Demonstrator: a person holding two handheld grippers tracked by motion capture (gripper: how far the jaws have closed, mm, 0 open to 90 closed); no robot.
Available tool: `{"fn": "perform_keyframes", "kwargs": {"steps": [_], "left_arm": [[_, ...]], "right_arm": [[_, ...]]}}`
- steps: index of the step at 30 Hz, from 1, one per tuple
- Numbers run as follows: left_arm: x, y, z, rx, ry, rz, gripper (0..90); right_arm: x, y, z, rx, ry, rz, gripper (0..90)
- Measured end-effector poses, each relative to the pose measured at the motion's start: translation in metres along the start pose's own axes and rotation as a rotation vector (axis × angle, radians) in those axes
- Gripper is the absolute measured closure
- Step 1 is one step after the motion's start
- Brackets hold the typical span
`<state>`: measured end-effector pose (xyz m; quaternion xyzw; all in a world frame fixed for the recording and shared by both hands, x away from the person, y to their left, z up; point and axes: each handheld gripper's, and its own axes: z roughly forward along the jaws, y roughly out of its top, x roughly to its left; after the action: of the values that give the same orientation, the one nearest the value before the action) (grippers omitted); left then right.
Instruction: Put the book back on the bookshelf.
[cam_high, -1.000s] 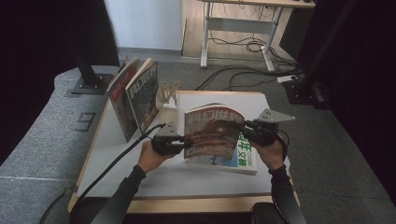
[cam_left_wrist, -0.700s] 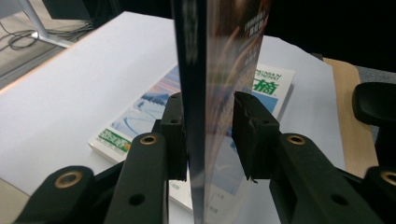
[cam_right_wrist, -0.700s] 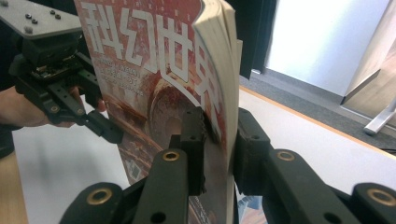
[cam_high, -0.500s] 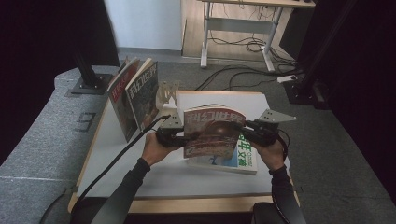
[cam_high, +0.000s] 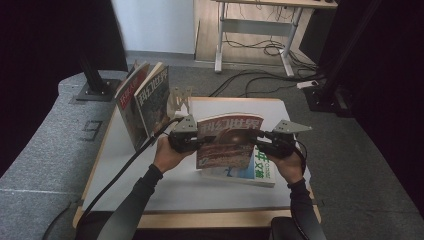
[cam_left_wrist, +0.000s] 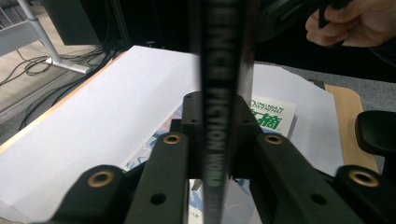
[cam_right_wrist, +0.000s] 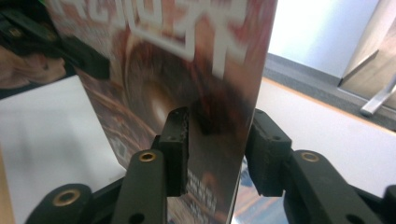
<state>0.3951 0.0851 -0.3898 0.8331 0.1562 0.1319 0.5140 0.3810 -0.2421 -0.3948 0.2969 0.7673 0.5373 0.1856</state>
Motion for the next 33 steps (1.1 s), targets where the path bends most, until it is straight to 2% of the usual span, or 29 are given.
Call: {"fn": "perform_keyframes", "kwargs": {"steps": [6,12,14,19,21,22,24,26,30,33], "left_arm": [[0.000,0.000,0.001,-0.007,0.000,-0.014,83.6],[-0.004,-0.001,0.003,-0.021,0.024,0.002,83.9],[-0.004,-0.001,0.003,-0.021,0.026,0.004,83.9],[-0.004,-0.001,0.002,-0.015,0.020,0.002,84.0],[-0.004,-0.001,0.001,-0.011,0.017,0.004,84.0],[-0.004,-0.001,0.001,-0.008,0.016,0.004,84.0],[-0.004,0.000,-0.001,0.005,0.012,0.007,84.0],[-0.003,0.000,-0.003,0.020,0.010,0.008,83.9],[0.000,0.002,-0.008,0.055,0.003,-0.004,83.9],[0.003,0.003,-0.013,0.089,-0.001,-0.022,84.0]], "right_arm": [[-0.006,-0.013,0.004,0.016,-0.018,0.024,54.8],[-0.013,-0.030,0.005,0.024,-0.049,0.064,46.7],[-0.017,-0.037,0.005,0.038,-0.070,0.080,43.1],[-0.026,-0.051,0.007,0.078,-0.088,0.118,35.7],[-0.031,-0.064,0.011,0.126,-0.123,0.134,31.1],[-0.031,-0.064,0.011,0.126,-0.123,0.134,31.1],[-0.033,-0.071,0.015,0.168,-0.141,0.128,27.8],[-0.035,-0.075,0.017,0.187,-0.155,0.126,27.5],[-0.037,-0.082,0.020,0.197,-0.161,0.142,26.0],[-0.039,-0.091,0.025,0.228,-0.166,0.144,25.1]]}}
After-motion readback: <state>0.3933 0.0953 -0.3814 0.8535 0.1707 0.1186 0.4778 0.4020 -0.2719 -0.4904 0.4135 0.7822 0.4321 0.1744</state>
